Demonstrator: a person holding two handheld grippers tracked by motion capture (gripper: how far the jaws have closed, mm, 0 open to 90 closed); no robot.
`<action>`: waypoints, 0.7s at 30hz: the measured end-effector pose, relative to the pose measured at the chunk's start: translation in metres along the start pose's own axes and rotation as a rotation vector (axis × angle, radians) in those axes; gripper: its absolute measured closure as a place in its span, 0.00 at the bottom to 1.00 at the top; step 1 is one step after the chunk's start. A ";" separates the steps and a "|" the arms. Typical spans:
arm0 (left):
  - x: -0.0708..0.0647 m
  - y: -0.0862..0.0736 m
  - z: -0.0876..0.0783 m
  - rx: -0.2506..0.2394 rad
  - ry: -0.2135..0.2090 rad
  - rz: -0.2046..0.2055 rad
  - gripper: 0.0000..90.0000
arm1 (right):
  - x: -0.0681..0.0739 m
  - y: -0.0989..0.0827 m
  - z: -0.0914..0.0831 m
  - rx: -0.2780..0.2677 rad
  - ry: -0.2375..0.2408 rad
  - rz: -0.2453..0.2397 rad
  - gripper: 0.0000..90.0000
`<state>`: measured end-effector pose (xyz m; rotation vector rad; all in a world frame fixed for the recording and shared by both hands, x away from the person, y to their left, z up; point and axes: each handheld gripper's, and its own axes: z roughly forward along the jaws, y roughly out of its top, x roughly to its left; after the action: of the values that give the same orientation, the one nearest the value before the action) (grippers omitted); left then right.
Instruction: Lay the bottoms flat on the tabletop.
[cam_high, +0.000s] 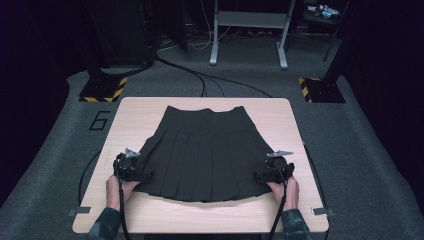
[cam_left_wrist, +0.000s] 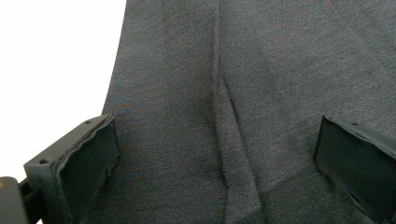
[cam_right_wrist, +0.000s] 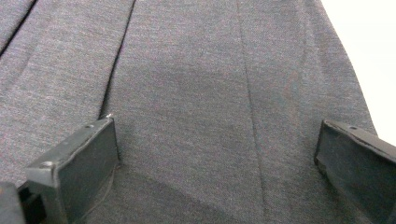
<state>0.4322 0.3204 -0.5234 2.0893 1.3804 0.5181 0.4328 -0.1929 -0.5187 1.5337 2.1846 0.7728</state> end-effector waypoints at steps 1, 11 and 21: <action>0.001 0.002 0.001 0.006 0.002 -0.005 0.00 | -0.002 0.003 0.002 0.001 -0.001 -0.004 0.00; 0.005 0.007 0.003 0.004 -0.020 0.007 0.00 | -0.005 0.013 0.006 0.026 0.005 0.026 0.00; 0.008 0.003 -0.039 -0.077 -0.023 -0.001 0.00 | -0.006 0.012 -0.051 -0.118 0.035 0.004 0.00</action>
<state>0.4134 0.3363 -0.4916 2.0268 1.3281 0.5369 0.4142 -0.2072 -0.4716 1.4776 2.1209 0.9189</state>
